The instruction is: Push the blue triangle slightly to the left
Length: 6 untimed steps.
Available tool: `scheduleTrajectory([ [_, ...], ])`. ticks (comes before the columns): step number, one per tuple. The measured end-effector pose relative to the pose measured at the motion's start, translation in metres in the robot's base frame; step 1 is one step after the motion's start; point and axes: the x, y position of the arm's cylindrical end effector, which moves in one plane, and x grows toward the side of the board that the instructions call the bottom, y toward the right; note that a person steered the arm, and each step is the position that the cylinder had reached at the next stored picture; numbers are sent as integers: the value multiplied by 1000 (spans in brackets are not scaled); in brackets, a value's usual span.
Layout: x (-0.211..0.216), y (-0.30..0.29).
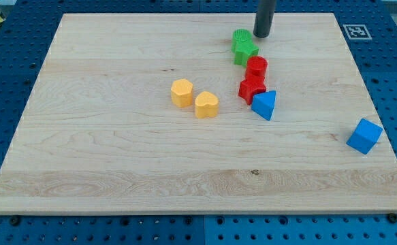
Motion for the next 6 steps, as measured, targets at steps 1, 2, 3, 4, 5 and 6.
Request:
scheduleTrajectory([
  [1,-24,4],
  [2,23,49],
  [3,93,59],
  [4,154,60],
  [5,180,44],
  [6,189,22],
])
